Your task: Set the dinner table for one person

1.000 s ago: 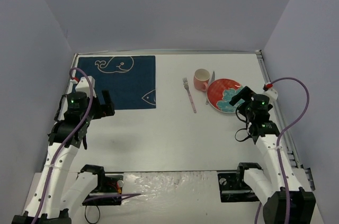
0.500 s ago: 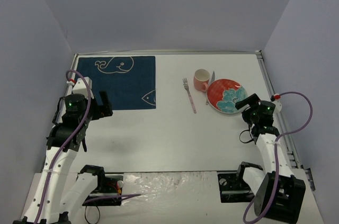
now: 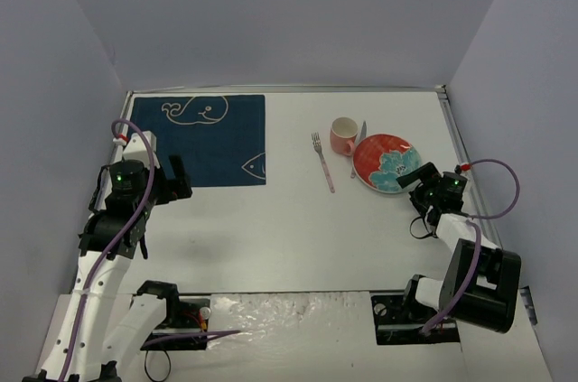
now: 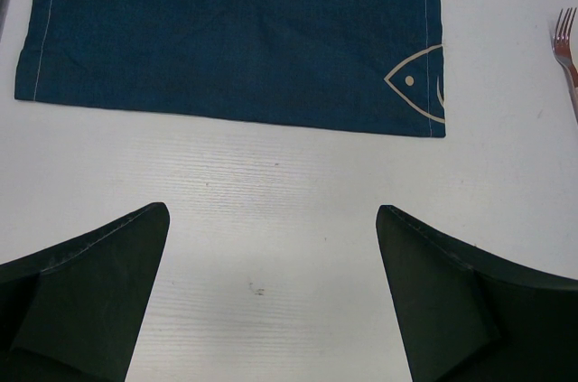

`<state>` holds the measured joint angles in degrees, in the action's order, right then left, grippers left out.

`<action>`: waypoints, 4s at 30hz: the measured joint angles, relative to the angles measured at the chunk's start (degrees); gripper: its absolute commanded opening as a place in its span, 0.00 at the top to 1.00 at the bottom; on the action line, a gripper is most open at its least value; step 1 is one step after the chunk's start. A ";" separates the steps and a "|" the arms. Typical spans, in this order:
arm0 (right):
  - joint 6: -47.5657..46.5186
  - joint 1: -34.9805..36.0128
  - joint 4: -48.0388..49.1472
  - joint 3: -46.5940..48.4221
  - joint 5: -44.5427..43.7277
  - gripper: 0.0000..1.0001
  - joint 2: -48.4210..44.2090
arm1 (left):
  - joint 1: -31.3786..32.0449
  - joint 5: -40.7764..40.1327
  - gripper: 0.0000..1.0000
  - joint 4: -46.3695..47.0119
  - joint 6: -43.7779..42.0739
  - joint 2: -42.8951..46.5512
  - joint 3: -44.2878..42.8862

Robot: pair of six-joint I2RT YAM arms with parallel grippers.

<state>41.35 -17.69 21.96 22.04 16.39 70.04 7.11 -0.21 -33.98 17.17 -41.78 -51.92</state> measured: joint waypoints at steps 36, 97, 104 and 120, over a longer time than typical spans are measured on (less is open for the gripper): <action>6.79 -3.95 34.77 3.51 15.57 0.49 27.13 | 0.00 -0.60 0.03 -0.04 -0.02 -2.09 0.09; 20.93 31.05 13.03 19.44 13.10 1.00 3.39 | 11.02 20.36 0.03 18.76 26.35 -17.32 -5.60; 21.02 36.55 15.30 19.44 14.12 1.00 12.25 | 12.64 18.22 0.03 23.65 29.25 -22.66 -5.57; 24.48 37.30 28.93 19.44 16.98 1.00 16.44 | 12.70 13.83 0.14 26.98 34.65 -30.06 -1.06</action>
<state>65.84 19.61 50.88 41.47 33.36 86.47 19.81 13.62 -7.00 51.82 -71.84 -52.98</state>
